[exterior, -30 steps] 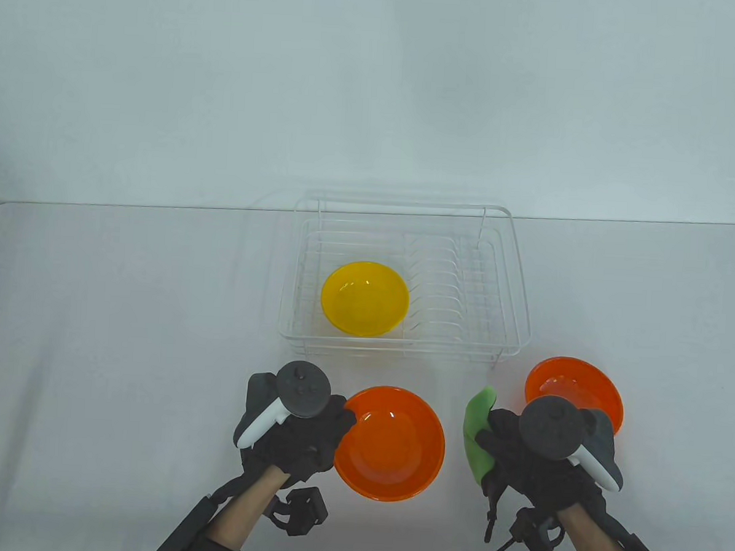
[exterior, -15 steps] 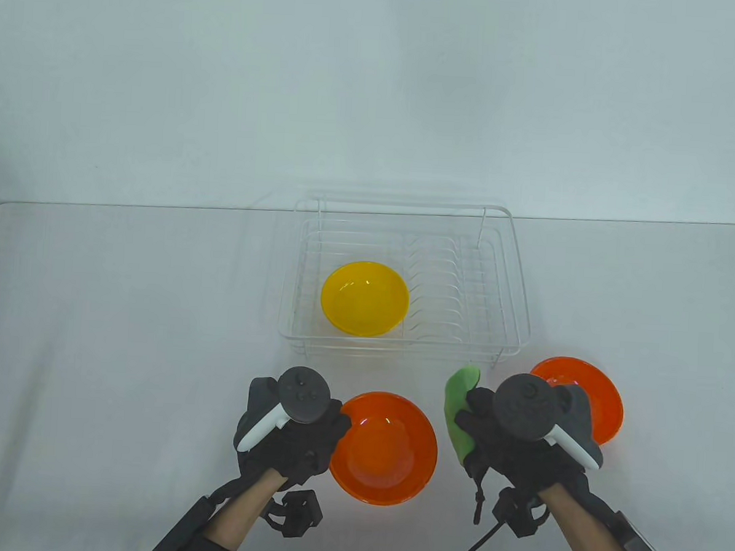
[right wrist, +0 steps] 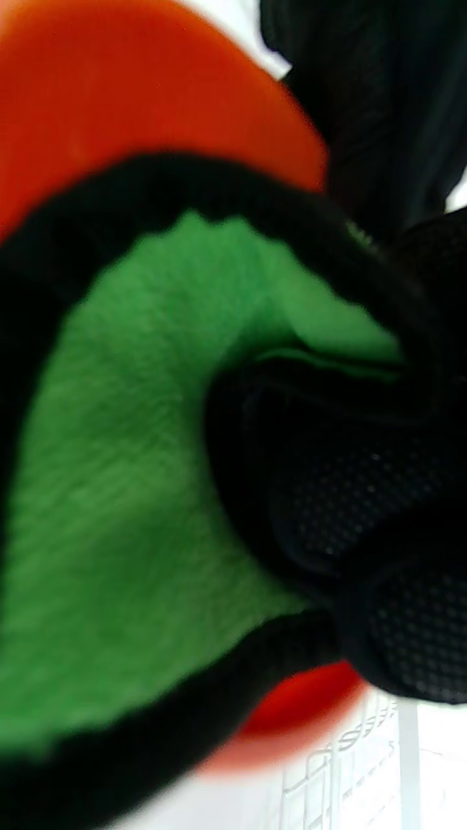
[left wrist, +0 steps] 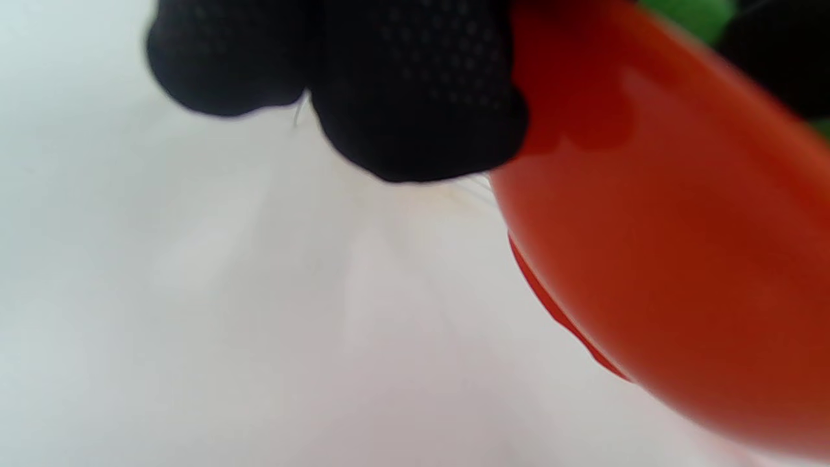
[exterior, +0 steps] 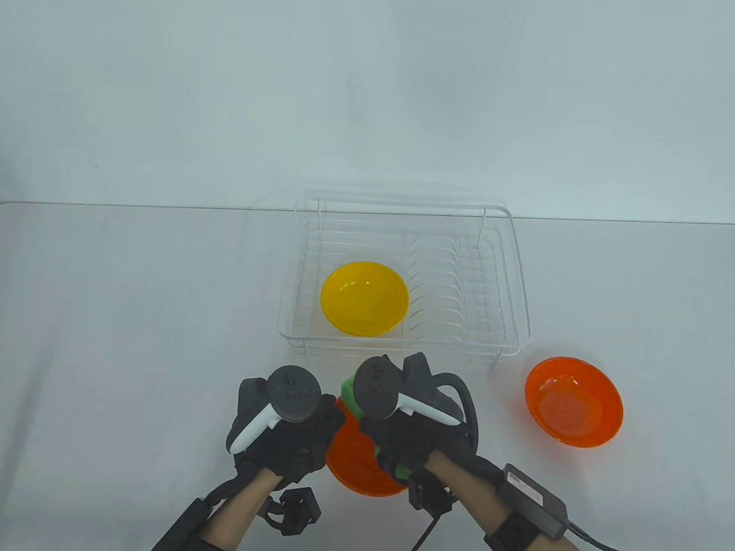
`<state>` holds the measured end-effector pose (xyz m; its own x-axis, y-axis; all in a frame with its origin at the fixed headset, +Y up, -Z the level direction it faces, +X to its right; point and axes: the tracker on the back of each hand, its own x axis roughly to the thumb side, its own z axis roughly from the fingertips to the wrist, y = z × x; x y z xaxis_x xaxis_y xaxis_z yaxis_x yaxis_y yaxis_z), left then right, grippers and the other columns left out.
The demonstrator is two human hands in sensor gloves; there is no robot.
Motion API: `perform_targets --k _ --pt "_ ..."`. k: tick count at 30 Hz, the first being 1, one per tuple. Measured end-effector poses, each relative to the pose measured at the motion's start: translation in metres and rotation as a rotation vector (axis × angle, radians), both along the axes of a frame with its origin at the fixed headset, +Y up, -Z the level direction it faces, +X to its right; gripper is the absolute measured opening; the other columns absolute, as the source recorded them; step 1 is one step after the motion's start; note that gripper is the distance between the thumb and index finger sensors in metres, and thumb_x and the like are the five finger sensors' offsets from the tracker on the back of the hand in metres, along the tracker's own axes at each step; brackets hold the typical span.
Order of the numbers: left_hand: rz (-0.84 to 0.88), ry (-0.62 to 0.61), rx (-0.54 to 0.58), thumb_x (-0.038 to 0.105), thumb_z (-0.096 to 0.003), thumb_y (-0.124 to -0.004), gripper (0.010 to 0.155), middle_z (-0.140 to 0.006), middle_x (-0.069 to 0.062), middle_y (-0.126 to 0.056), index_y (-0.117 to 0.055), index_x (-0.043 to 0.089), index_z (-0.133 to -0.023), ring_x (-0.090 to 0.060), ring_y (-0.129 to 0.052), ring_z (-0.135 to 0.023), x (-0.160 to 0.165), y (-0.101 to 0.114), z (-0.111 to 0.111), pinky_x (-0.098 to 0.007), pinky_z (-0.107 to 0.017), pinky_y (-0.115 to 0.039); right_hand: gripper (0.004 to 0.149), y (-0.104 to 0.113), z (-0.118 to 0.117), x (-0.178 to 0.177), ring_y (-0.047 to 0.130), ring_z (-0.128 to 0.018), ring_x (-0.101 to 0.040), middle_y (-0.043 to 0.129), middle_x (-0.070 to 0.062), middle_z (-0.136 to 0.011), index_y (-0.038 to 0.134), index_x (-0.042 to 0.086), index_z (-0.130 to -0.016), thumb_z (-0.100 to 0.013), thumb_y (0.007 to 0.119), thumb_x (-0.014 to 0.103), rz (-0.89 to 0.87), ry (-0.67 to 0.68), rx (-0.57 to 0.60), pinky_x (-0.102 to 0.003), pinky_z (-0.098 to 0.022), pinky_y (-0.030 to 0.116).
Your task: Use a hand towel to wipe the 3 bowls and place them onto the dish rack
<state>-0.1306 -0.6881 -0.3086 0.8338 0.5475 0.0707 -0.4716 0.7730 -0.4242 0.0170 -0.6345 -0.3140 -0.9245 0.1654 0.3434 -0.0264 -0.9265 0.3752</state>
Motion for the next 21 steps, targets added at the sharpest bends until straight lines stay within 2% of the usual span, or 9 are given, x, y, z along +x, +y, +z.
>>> perform_targets --k 3,6,11,13,15,18,21 --pt "0.043 0.007 0.002 0.036 -0.0590 -0.060 0.049 -0.060 -0.006 -0.091 -0.065 0.006 -0.097 -0.009 -0.098 -0.026 -0.002 0.002 0.000 -0.032 -0.031 -0.086 0.048 -0.006 -0.002 -0.008 0.101 -0.039 -0.018 0.098 -0.015 -0.060 0.079 -0.001 -0.085 -0.054 0.076 0.035 0.059 -0.017 0.009 -0.039 -0.034 0.087" --pt "0.038 0.013 0.022 0.036 -0.0590 -0.060 0.049 -0.060 -0.006 -0.090 -0.065 0.005 -0.097 -0.009 -0.098 -0.025 -0.003 0.003 0.000 -0.032 -0.031 -0.086 0.048 -0.008 -0.003 -0.010 0.101 -0.040 -0.018 0.097 -0.015 -0.061 0.078 -0.002 -0.086 -0.054 0.076 0.035 0.036 -0.013 -0.008 -0.039 -0.035 0.087" --pt "0.070 0.017 0.011 0.036 -0.0589 -0.061 0.049 -0.059 -0.007 -0.090 -0.065 0.005 -0.097 -0.009 -0.098 -0.025 -0.005 0.003 -0.002 -0.032 -0.031 -0.086 0.049 -0.009 -0.006 -0.007 0.101 -0.039 -0.018 0.097 -0.016 -0.060 0.078 -0.003 -0.085 -0.054 0.076 0.035 -0.105 0.028 -0.213 -0.040 -0.034 0.086" --pt "0.075 0.018 0.006 0.036 -0.0588 -0.061 0.049 -0.059 -0.007 -0.090 -0.065 0.005 -0.096 -0.009 -0.098 -0.025 -0.005 0.002 -0.002 -0.032 -0.031 -0.086 0.049 -0.010 -0.004 -0.008 0.101 -0.038 -0.018 0.097 -0.016 -0.059 0.078 -0.003 -0.085 -0.054 0.077 0.035 -0.074 0.066 -0.297 -0.040 -0.034 0.086" --pt "0.068 0.019 0.009 0.036 -0.0589 -0.061 0.049 -0.058 -0.008 -0.090 -0.065 0.005 -0.096 -0.009 -0.098 -0.024 -0.005 0.003 -0.002 -0.032 -0.031 -0.086 0.048 -0.011 0.000 -0.012 0.101 -0.038 -0.018 0.097 -0.016 -0.059 0.079 -0.002 -0.084 -0.053 0.078 0.035 -0.002 0.117 -0.335 -0.040 -0.034 0.086" --pt "0.055 0.007 0.009 0.035 -0.0588 -0.061 0.049 -0.057 -0.008 -0.090 -0.065 0.005 -0.097 -0.009 -0.097 -0.023 -0.003 0.003 -0.002 -0.032 -0.030 -0.086 0.047 -0.012 0.007 -0.018 0.100 -0.038 -0.018 0.097 -0.016 -0.059 0.079 0.000 -0.084 -0.053 0.079 0.035 0.163 0.162 -0.296 -0.040 -0.034 0.086" --pt "0.031 0.005 0.023 0.035 -0.0587 -0.061 0.049 -0.056 -0.008 -0.089 -0.065 0.004 -0.097 -0.008 -0.096 -0.022 0.000 0.003 -0.002 -0.032 -0.029 -0.086 0.047 -0.012 0.014 -0.023 0.100 -0.038 -0.018 0.098 -0.016 -0.059 0.081 0.000 -0.084 -0.053 0.080 0.035 0.379 0.164 -0.172 -0.040 -0.034 0.085"
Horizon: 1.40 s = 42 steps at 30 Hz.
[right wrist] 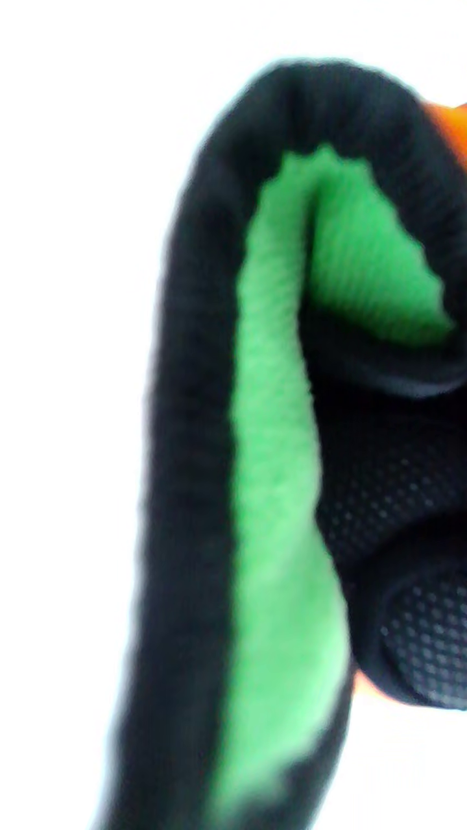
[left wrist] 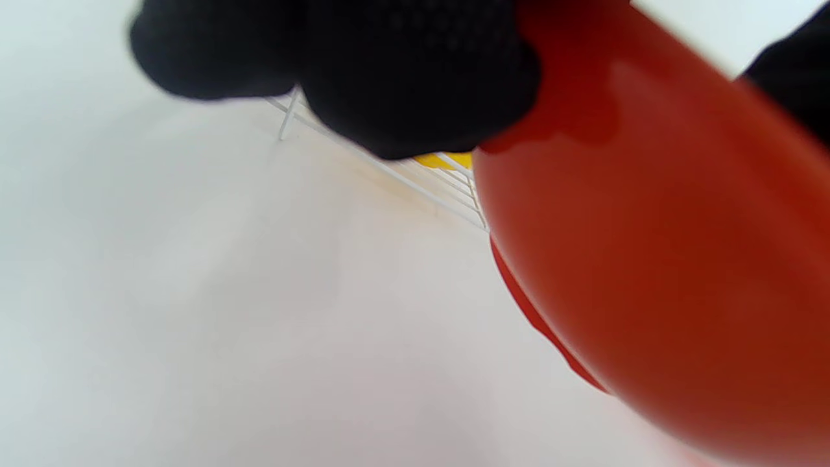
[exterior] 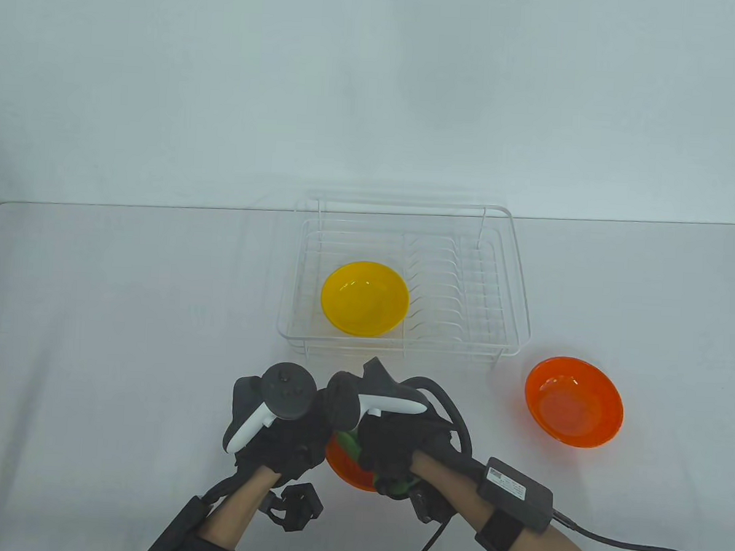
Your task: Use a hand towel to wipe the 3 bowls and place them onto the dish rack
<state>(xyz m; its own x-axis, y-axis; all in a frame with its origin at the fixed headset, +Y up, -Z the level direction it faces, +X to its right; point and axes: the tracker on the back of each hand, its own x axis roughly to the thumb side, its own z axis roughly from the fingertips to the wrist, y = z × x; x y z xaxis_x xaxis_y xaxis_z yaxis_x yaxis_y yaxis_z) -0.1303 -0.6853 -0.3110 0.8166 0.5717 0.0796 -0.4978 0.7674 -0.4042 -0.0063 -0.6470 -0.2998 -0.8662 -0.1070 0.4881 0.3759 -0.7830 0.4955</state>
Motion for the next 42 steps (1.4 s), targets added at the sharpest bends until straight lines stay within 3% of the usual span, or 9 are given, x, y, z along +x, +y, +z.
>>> perform_targets --k 4,8,11,15,21,28,34,37,42 --pt "0.002 -0.007 -0.011 0.035 -0.0588 -0.061 0.049 -0.055 -0.008 -0.089 -0.064 0.004 -0.097 -0.007 -0.095 -0.021 0.001 -0.002 0.000 -0.032 -0.029 -0.086 0.048 -0.004 -0.003 0.003 0.099 -0.038 -0.018 0.097 -0.016 -0.060 0.079 0.000 -0.086 -0.054 0.078 0.035 0.099 -0.029 0.183 -0.040 -0.035 0.085" --pt "-0.006 -0.009 -0.001 0.035 -0.0588 -0.061 0.049 -0.055 -0.007 -0.089 -0.065 0.003 -0.096 -0.007 -0.095 -0.021 0.004 -0.002 0.001 -0.031 -0.028 -0.086 0.049 -0.004 -0.012 0.010 0.099 -0.040 -0.017 0.096 -0.015 -0.062 0.077 0.000 -0.087 -0.054 0.076 0.036 -0.020 -0.077 0.245 -0.039 -0.035 0.086" --pt "0.019 -0.002 -0.011 0.035 -0.0589 -0.061 0.049 -0.055 -0.007 -0.089 -0.065 0.004 -0.096 -0.006 -0.095 -0.021 0.004 -0.003 0.000 -0.031 -0.028 -0.086 0.049 -0.001 -0.018 0.015 0.100 -0.040 -0.017 0.096 -0.015 -0.062 0.076 -0.001 -0.087 -0.054 0.075 0.036 -0.250 -0.122 0.175 -0.039 -0.035 0.086" --pt "0.037 0.019 -0.002 0.035 -0.0587 -0.061 0.049 -0.055 -0.008 -0.089 -0.064 0.003 -0.097 -0.007 -0.096 -0.021 0.003 -0.004 0.000 -0.031 -0.028 -0.087 0.050 -0.003 -0.024 0.018 0.100 -0.040 -0.018 0.096 -0.016 -0.061 0.076 -0.004 -0.086 -0.054 0.076 0.035 -0.445 -0.163 -0.081 -0.040 -0.035 0.085" --pt "0.046 0.023 -0.015 0.035 -0.0586 -0.061 0.049 -0.055 -0.008 -0.089 -0.064 0.003 -0.097 -0.007 -0.095 -0.021 0.000 -0.005 -0.001 -0.031 -0.028 -0.087 0.048 -0.006 -0.022 0.012 0.100 -0.039 -0.018 0.097 -0.016 -0.060 0.078 -0.001 -0.085 -0.053 0.079 0.035 -0.269 -0.043 -0.276 -0.040 -0.035 0.085" --pt "0.035 0.013 -0.021 0.034 -0.0588 -0.061 0.049 -0.054 -0.008 -0.089 -0.064 0.003 -0.097 -0.007 -0.095 -0.020 0.002 -0.005 0.000 -0.031 -0.028 -0.087 0.047 -0.005 -0.010 0.004 0.100 -0.037 -0.020 0.098 -0.018 -0.058 0.082 -0.002 -0.083 -0.051 0.082 0.033 0.079 0.003 0.063 -0.042 -0.034 0.085" --pt "0.022 0.009 0.001 0.034 -0.0588 -0.061 0.049 -0.054 -0.008 -0.089 -0.064 0.003 -0.097 -0.006 -0.095 -0.020 0.005 -0.004 0.003 -0.031 -0.027 -0.087 0.049 -0.003 -0.018 0.011 0.099 -0.040 -0.017 0.096 -0.015 -0.061 0.077 0.000 -0.086 -0.054 0.077 0.036 0.000 -0.054 0.211 -0.039 -0.036 0.085" --pt "0.040 0.028 0.013 0.034 -0.0588 -0.061 0.049 -0.054 -0.008 -0.089 -0.063 0.003 -0.097 -0.006 -0.095 -0.021 0.005 -0.004 0.004 -0.031 -0.027 -0.087 0.050 -0.001 -0.022 0.016 0.099 -0.040 -0.017 0.096 -0.014 -0.062 0.076 0.000 -0.087 -0.053 0.076 0.036 -0.166 -0.105 0.184 -0.039 -0.036 0.085" --pt "0.079 0.042 0.004 0.034 -0.0588 -0.060 0.050 -0.054 -0.008 -0.088 -0.063 0.003 -0.097 -0.006 -0.095 -0.021 0.003 -0.005 0.005 -0.031 -0.027 -0.087 0.050 -0.004 -0.029 0.022 0.099 -0.039 -0.018 0.096 -0.016 -0.060 0.076 -0.004 -0.085 -0.053 0.077 0.035 -0.455 -0.179 -0.091 -0.040 -0.035 0.085"
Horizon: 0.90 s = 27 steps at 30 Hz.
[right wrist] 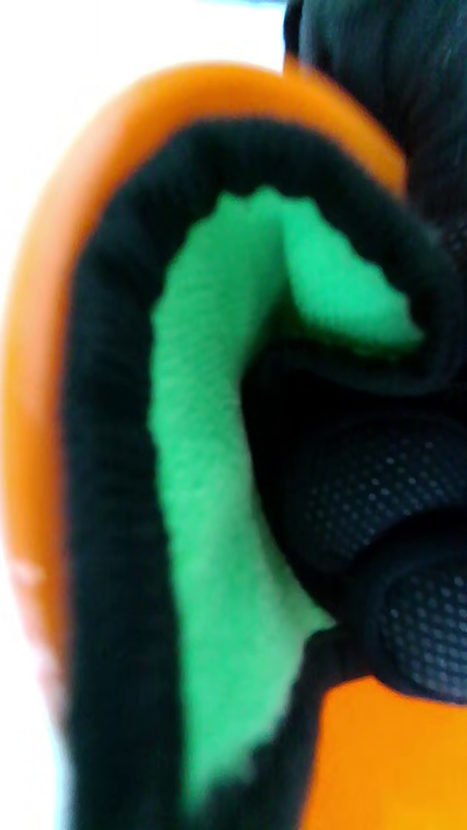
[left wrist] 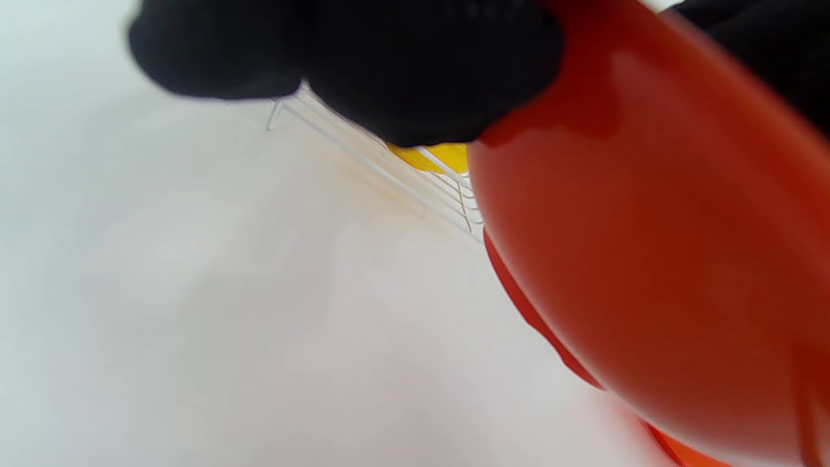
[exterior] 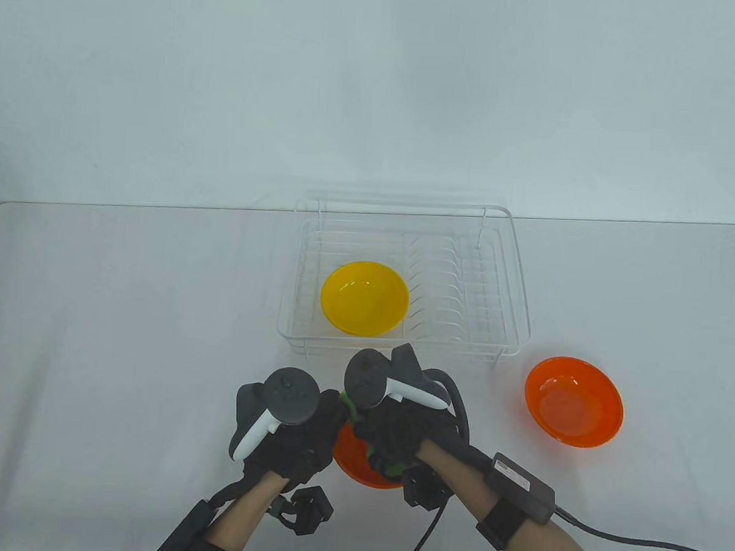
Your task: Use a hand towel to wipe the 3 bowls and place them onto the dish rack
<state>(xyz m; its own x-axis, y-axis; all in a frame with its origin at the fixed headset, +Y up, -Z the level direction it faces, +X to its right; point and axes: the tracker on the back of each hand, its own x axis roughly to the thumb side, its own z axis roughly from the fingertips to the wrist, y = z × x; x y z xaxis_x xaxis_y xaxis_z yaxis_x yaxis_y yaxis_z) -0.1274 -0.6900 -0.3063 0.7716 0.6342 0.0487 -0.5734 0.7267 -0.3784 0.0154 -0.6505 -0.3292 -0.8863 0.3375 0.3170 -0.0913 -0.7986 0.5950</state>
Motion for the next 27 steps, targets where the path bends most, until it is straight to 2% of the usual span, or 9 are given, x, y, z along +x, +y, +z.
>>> perform_targets --k 2,6,9,13,16,18,21,24,27 --pt "0.009 -0.004 -0.015 0.034 -0.0587 -0.061 0.050 -0.054 -0.009 -0.088 -0.063 0.003 -0.098 -0.006 -0.095 -0.021 -0.002 -0.001 0.000 -0.031 -0.027 -0.088 0.050 -0.004 0.000 -0.001 0.100 -0.038 -0.018 0.097 -0.016 -0.059 0.076 -0.004 -0.084 -0.053 0.077 0.034 -0.036 0.046 -0.109 -0.040 -0.034 0.086" --pt "0.010 0.015 -0.002 0.034 -0.0585 -0.061 0.050 -0.054 -0.009 -0.088 -0.063 0.004 -0.097 -0.007 -0.095 -0.020 -0.004 -0.001 0.000 -0.031 -0.027 -0.087 0.048 -0.008 0.002 -0.005 0.100 -0.039 -0.019 0.097 -0.016 -0.059 0.078 -0.001 -0.084 -0.052 0.080 0.034 0.038 0.154 -0.249 -0.041 -0.035 0.085" --pt "0.010 0.004 -0.016 0.034 -0.0586 -0.061 0.050 -0.054 -0.010 -0.088 -0.064 0.004 -0.097 -0.007 -0.095 -0.020 -0.004 -0.002 0.000 -0.031 -0.027 -0.087 0.047 -0.004 0.011 -0.013 0.100 -0.038 -0.020 0.098 -0.017 -0.058 0.081 -0.001 -0.083 -0.051 0.083 0.034 0.208 0.203 -0.175 -0.042 -0.035 0.085" --pt "-0.019 -0.005 -0.012 0.034 -0.0586 -0.061 0.050 -0.054 -0.009 -0.088 -0.063 0.004 -0.098 -0.006 -0.094 -0.020 -0.002 -0.002 0.000 -0.031 -0.026 -0.087 0.047 -0.005 0.022 -0.022 0.100 -0.037 -0.021 0.099 -0.018 -0.057 0.083 -0.001 -0.082 -0.050 0.084 0.033 0.511 0.213 0.036 -0.043 -0.034 0.085" --pt "-0.031 -0.011 -0.010 0.034 -0.0587 -0.061 0.050 -0.054 -0.010 -0.088 -0.064 0.003 -0.098 -0.006 -0.094 -0.020 -0.003 -0.002 0.001 -0.031 -0.026 -0.087 0.047 -0.009 0.020 -0.021 0.099 -0.038 -0.020 0.097 -0.017 -0.059 0.080 -0.002 -0.084 -0.052 0.081 0.033 0.579 0.153 0.131 -0.042 -0.035 0.085" --pt "-0.029 -0.014 -0.015 0.034 -0.0587 -0.061 0.050 -0.053 -0.009 -0.088 -0.064 0.003 -0.098 -0.006 -0.094 -0.019 -0.003 -0.002 0.001 -0.031 -0.026 -0.087 0.048 -0.008 0.016 -0.017 0.099 -0.040 -0.018 0.096 -0.016 -0.061 0.077 -0.001 -0.086 -0.054 0.078 0.034 0.559 0.102 0.201 -0.040 -0.036 0.085" --pt "-0.029 -0.018 -0.012 0.034 -0.0588 -0.061 0.050 -0.053 -0.009 -0.088 -0.064 0.003 -0.098 -0.006 -0.094 -0.019 -0.001 -0.001 0.001 -0.031 -0.026 -0.087 0.049 -0.005 0.011 -0.012 0.100 -0.040 -0.017 0.096 -0.014 -0.061 0.076 -0.001 -0.086 -0.053 0.076 0.036 0.402 0.044 0.262 -0.039 -0.035 0.086" --pt "-0.022 -0.024 -0.024 0.034 -0.0588 -0.061 0.050 -0.053 -0.009 -0.088 -0.064 0.003 -0.097 -0.006 -0.094 -0.019 0.000 -0.002 0.001 -0.030 -0.026 -0.087 0.049 -0.004 0.006 -0.005 0.100 -0.041 -0.018 0.096 -0.015 -0.061 0.076 -0.002 -0.086 -0.053 0.077 0.035 0.175 -0.023 0.178 -0.040 -0.035 0.086" --pt "-0.029 -0.012 -0.029 0.035 -0.0589 -0.061 0.050 -0.054 -0.008 -0.089 -0.064 0.004 -0.098 -0.006 -0.094 -0.020 -0.001 -0.003 0.002 -0.030 -0.027 -0.087 0.049 -0.006 0.001 0.003 0.100 -0.040 -0.018 0.096 -0.015 -0.061 0.076 -0.002 -0.086 -0.053 0.077 0.035 0.082 -0.044 0.131 -0.039 -0.035 0.086"
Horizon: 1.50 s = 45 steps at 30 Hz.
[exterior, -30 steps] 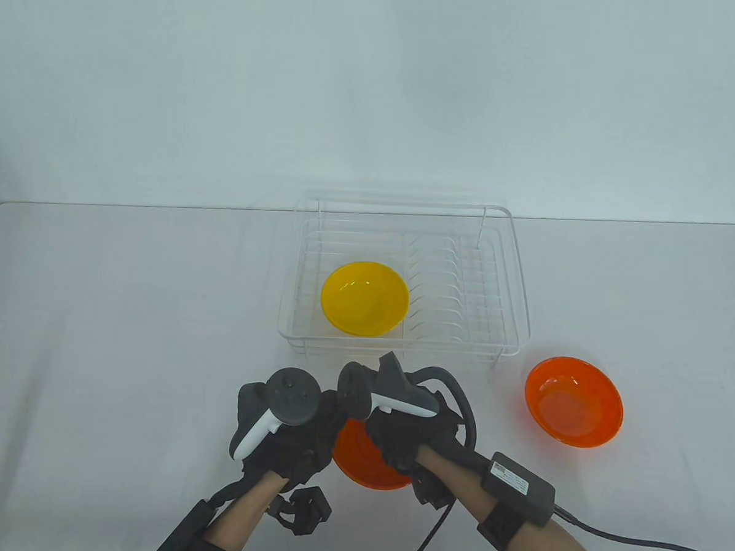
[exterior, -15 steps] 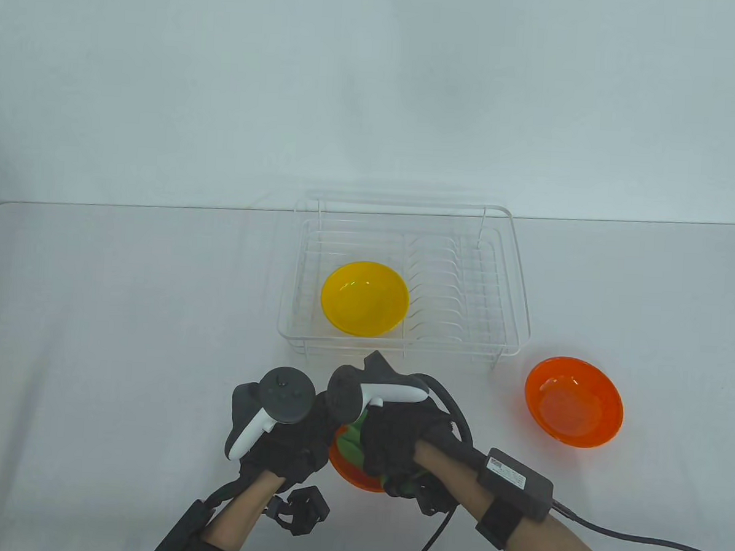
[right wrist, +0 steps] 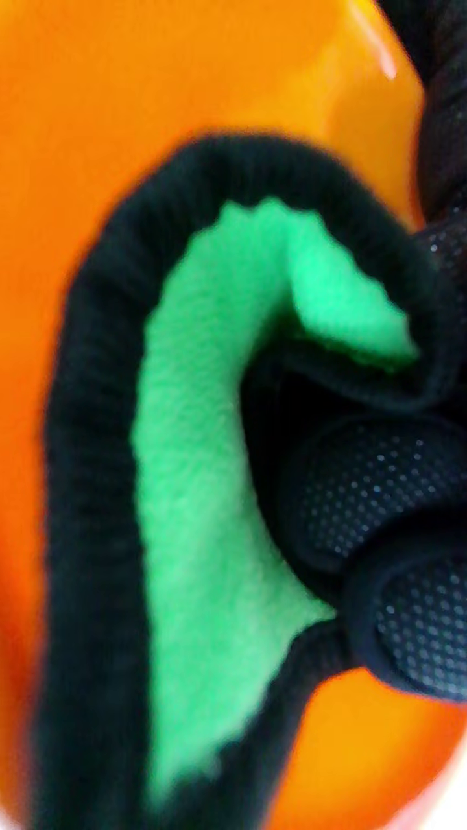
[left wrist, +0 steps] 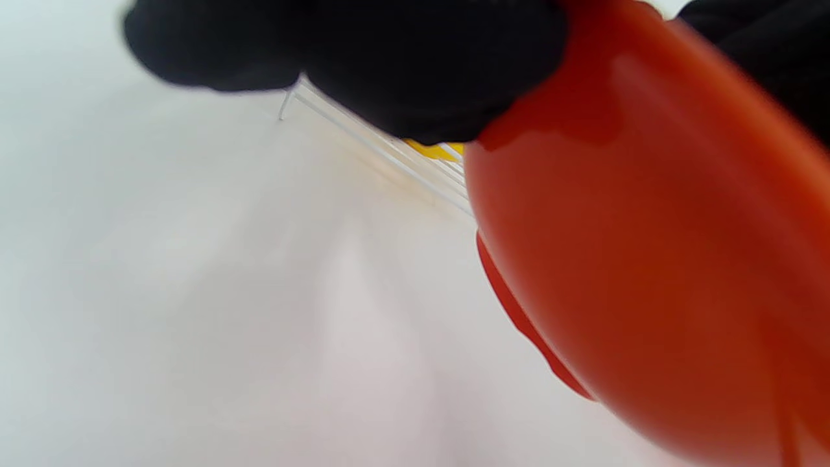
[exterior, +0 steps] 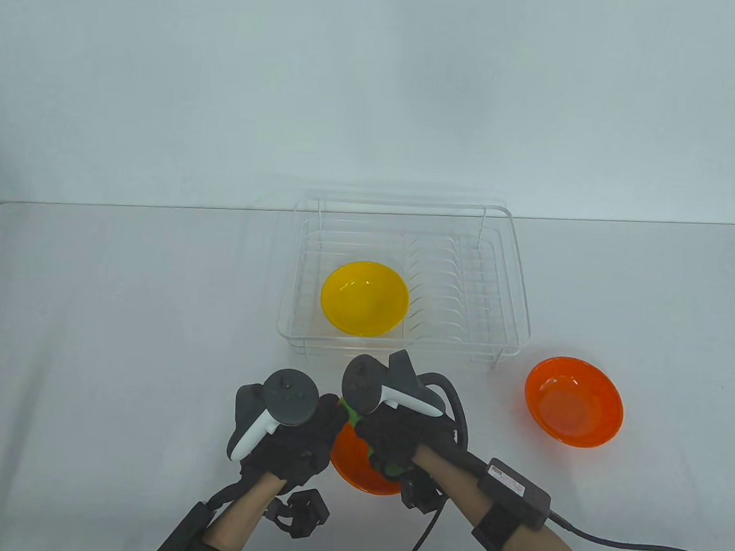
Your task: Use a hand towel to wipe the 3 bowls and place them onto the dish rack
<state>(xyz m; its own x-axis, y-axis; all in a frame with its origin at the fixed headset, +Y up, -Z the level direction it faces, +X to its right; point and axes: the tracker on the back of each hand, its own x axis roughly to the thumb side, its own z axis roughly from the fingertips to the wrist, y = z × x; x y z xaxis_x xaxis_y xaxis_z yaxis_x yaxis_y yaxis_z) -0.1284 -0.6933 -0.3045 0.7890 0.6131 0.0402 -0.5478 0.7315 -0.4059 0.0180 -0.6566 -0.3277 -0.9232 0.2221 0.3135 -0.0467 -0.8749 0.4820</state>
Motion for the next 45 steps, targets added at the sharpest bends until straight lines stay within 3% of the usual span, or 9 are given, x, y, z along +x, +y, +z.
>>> perform_targets --k 3,12,16,19,23,28,32,37,45 --pt "-0.004 0.005 -0.003 0.036 -0.0589 -0.061 0.050 -0.054 -0.008 -0.089 -0.064 0.005 -0.099 -0.006 -0.094 -0.020 0.000 0.000 0.000 -0.031 -0.027 -0.087 0.048 0.005 -0.001 0.010 0.100 -0.040 -0.017 0.096 -0.015 -0.061 0.077 -0.001 -0.085 -0.053 0.077 0.035 -0.061 -0.005 -0.033 -0.039 -0.035 0.086" --pt "-0.036 0.048 0.001 0.036 -0.0589 -0.061 0.050 -0.055 -0.008 -0.089 -0.064 0.006 -0.099 -0.006 -0.094 -0.021 -0.010 -0.001 -0.004 -0.031 -0.028 -0.086 0.048 0.062 0.010 0.083 0.100 -0.039 -0.017 0.097 -0.015 -0.060 0.078 0.000 -0.085 -0.052 0.078 0.035 -0.392 -0.126 0.094 -0.039 -0.034 0.086" --pt "-0.022 0.083 0.008 0.036 -0.0588 -0.061 0.050 -0.055 -0.007 -0.089 -0.064 0.006 -0.099 -0.006 -0.094 -0.021 -0.018 0.001 -0.006 -0.031 -0.028 -0.086 0.048 0.072 0.023 0.119 0.100 -0.039 -0.017 0.097 -0.015 -0.060 0.078 0.000 -0.085 -0.052 0.077 0.035 -0.485 -0.190 0.164 -0.039 -0.034 0.086" --pt "-0.015 0.108 0.010 0.036 -0.0588 -0.061 0.050 -0.055 -0.007 -0.089 -0.064 0.006 -0.099 -0.007 -0.094 -0.021 -0.025 0.002 -0.008 -0.031 -0.028 -0.086 0.048 0.068 0.035 0.143 0.100 -0.039 -0.017 0.097 -0.015 -0.060 0.078 0.000 -0.085 -0.052 0.078 0.035 -0.507 -0.227 0.206 -0.039 -0.034 0.086" --pt "-0.011 0.130 0.010 0.036 -0.0588 -0.061 0.050 -0.054 -0.007 -0.089 -0.064 0.007 -0.099 -0.007 -0.094 -0.021 -0.031 0.002 -0.011 -0.031 -0.028 -0.086 0.048 0.046 0.049 0.170 0.100 -0.039 -0.017 0.097 -0.014 -0.060 0.078 0.000 -0.084 -0.052 0.078 0.036 -0.495 -0.262 0.226 -0.039 -0.034 0.086" --pt "0.005 0.156 0.011 0.036 -0.0588 -0.061 0.050 -0.055 -0.007 -0.089 -0.064 0.007 -0.099 -0.007 -0.094 -0.021 -0.036 0.003 -0.013 -0.031 -0.028 -0.086 0.048 0.021 0.054 0.186 0.100 -0.039 -0.017 0.097 -0.014 -0.060 0.079 0.000 -0.084 -0.052 0.078 0.036 -0.519 -0.288 0.185 -0.039 -0.034 0.086" --pt "0.057 0.186 -0.016 0.036 -0.0588 -0.061 0.050 -0.055 -0.008 -0.089 -0.064 0.007 -0.099 -0.007 -0.095 -0.021 -0.041 0.004 -0.018 -0.031 -0.028 -0.086 0.048 0.013 0.053 0.191 0.100 -0.039 -0.017 0.097 -0.015 -0.060 0.079 0.000 -0.084 -0.052 0.078 0.036 -0.513 -0.292 0.178 -0.039 -0.034 0.086" --pt "0.068 0.236 -0.004 0.036 -0.0589 -0.061 0.050 -0.056 -0.008 -0.089 -0.064 0.006 -0.099 -0.007 -0.096 -0.022 -0.045 0.030 -0.043 -0.031 -0.028 -0.086 0.048 0.012 0.053 0.193 0.100 -0.038 -0.017 0.097 -0.015 -0.059 0.079 0.000 -0.084 -0.052 0.078 0.036 -0.530 -0.280 0.174 -0.039 -0.034 0.086" --pt "0.071 0.339 0.015 0.036 -0.0591 -0.060 0.051 -0.057 -0.008 -0.090 -0.063 0.006 -0.100 -0.008 -0.096 -0.023 -0.034 0.068 -0.109 -0.031 -0.030 -0.086 0.048 0.010 0.052 0.195 0.100 -0.039 -0.017 0.097 -0.014 -0.060 0.079 0.000 -0.084 -0.052 0.078 0.036 -0.556 -0.279 0.157 -0.039 -0.034 0.086"
